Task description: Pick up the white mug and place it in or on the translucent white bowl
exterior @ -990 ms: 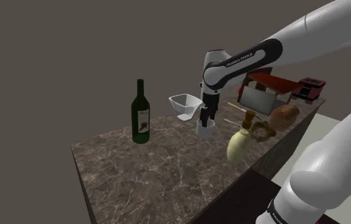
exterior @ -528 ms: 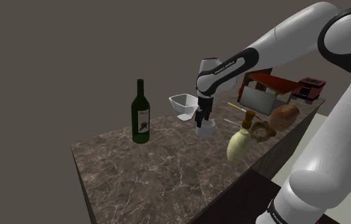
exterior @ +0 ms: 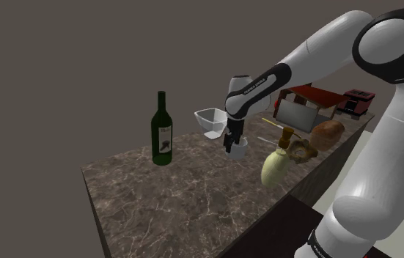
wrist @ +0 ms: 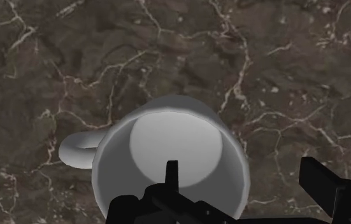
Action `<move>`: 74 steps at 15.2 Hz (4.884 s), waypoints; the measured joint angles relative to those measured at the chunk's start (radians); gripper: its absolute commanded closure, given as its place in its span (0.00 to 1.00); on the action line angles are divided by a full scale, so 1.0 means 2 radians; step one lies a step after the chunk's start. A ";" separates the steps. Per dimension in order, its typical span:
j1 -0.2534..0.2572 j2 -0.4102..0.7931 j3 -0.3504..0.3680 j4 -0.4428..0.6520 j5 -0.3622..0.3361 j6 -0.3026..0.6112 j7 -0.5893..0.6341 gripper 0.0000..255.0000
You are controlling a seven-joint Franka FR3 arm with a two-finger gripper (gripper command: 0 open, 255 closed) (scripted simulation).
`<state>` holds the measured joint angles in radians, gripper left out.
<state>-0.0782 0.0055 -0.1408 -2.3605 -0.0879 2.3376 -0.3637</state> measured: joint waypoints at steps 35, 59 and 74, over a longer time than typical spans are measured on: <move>0.001 -0.070 0.003 0.060 -0.003 -0.129 -0.002 1.00; 0.002 -0.042 0.002 0.238 0.006 -0.279 -0.019 1.00; -0.029 0.283 -0.003 0.700 0.051 -0.418 -0.052 1.00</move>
<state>-0.1367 0.5707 -0.1471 -0.9610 0.0142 1.5023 -0.4675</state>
